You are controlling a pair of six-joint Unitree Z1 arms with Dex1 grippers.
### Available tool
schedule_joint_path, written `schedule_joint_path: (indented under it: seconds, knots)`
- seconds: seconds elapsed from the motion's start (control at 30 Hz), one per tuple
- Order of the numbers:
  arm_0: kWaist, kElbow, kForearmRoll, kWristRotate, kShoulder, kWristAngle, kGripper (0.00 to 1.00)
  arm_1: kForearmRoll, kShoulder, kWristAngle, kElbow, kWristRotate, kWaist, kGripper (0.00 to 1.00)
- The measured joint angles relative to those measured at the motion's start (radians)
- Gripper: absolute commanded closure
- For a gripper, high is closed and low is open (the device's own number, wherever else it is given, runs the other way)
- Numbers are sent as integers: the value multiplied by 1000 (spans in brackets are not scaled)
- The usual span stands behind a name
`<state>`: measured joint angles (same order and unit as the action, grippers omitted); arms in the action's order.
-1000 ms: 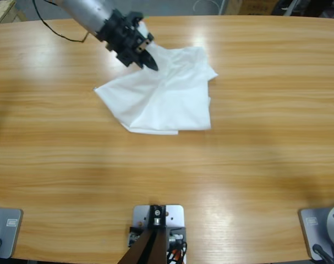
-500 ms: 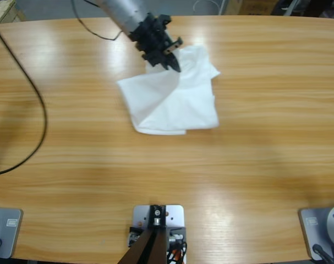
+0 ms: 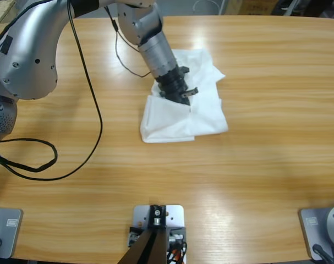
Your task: Fold clothes
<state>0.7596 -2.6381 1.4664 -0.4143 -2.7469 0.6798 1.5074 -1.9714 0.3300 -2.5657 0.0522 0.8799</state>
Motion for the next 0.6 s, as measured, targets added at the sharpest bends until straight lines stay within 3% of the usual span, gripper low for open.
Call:
schedule_joint_path:
  seconds: [0.23,0.5,0.6]
  knots:
    - [24,-12,25,65,10,-69,4,0,19,10,10,0,13,64]
    - [73,-9,34,172,114,-590,4,0,24,21,15,0,26,64]
    - [93,-8,35,182,145,-711,4,0,28,31,25,0,30,64]
